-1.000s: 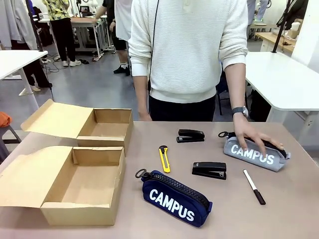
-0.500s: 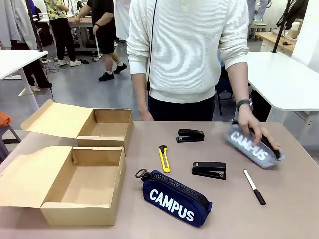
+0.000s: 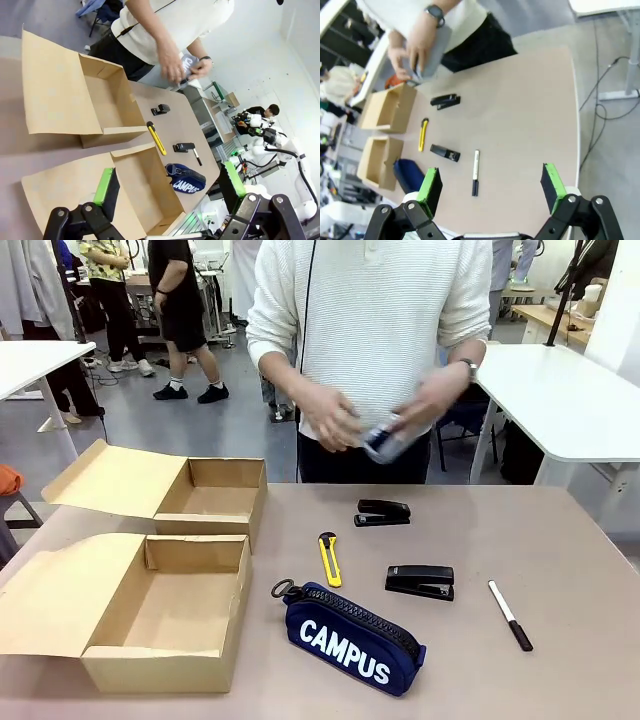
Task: Place items inside the box.
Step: Pick up a Pencil pouch or Stapler and place it inside the Mailer Box closest to the robot.
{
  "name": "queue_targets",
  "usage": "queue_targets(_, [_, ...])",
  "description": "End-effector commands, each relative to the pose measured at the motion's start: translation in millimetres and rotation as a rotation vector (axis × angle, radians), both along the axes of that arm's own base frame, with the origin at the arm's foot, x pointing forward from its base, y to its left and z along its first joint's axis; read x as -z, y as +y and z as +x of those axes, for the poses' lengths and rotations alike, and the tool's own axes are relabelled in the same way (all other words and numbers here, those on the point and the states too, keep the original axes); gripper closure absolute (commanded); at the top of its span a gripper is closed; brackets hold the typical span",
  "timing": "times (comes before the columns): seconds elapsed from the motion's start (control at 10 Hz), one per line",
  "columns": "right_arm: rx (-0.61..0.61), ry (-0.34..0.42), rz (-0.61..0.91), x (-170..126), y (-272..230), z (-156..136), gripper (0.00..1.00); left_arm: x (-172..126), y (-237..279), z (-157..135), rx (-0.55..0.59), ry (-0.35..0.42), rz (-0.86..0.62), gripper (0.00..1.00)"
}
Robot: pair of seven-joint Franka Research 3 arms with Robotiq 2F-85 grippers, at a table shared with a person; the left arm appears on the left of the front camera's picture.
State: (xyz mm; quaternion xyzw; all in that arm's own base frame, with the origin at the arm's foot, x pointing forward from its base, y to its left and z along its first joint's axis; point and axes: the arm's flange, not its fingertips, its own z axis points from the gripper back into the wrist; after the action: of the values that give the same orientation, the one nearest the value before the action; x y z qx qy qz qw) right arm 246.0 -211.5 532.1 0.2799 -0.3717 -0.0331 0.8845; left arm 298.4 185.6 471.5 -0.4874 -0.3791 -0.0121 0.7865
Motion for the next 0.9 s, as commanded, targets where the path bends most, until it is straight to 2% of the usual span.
queue_targets(0.0, [-0.206, 0.030, -0.179, 11, 73, 28, 0.00, -1, 0, 0, 0.001, -0.033, -0.007, 0.00])
queue_targets(0.2, [-0.596, 0.150, -0.344, 36, 156, 61, 0.00, -1, 0, 0, 0.001, -0.033, -0.007, 0.00])
queue_targets(0.3, [-0.716, 0.223, -0.446, 50, 184, 63, 0.00, -1, 0, 0, 0.001, -0.033, -0.007, 0.00])
queue_targets(0.4, [-0.814, 0.277, -0.591, 57, 197, 52, 0.00, -1, 0, 0, 0.001, -0.033, -0.007, 0.00])
queue_targets(0.5, [-0.716, 0.306, -0.673, 49, 181, 40, 0.00, -1, 0, 0, 0.001, -0.033, -0.007, 0.00])
queue_targets(0.6, [-0.645, 0.266, -0.374, 37, 202, 71, 0.00, -1, 0, 0, 0.001, -0.033, -0.007, 0.00])
queue_targets(0.7, [-0.710, 0.333, -0.498, 45, 211, 69, 0.00, -1, 0, 0, 0.001, -0.033, -0.007, 0.00])
queue_targets(0.8, [-0.821, 0.308, -0.652, 55, 230, 73, 0.00, -1, 0, 0, 0.001, -0.033, -0.007, 0.00])
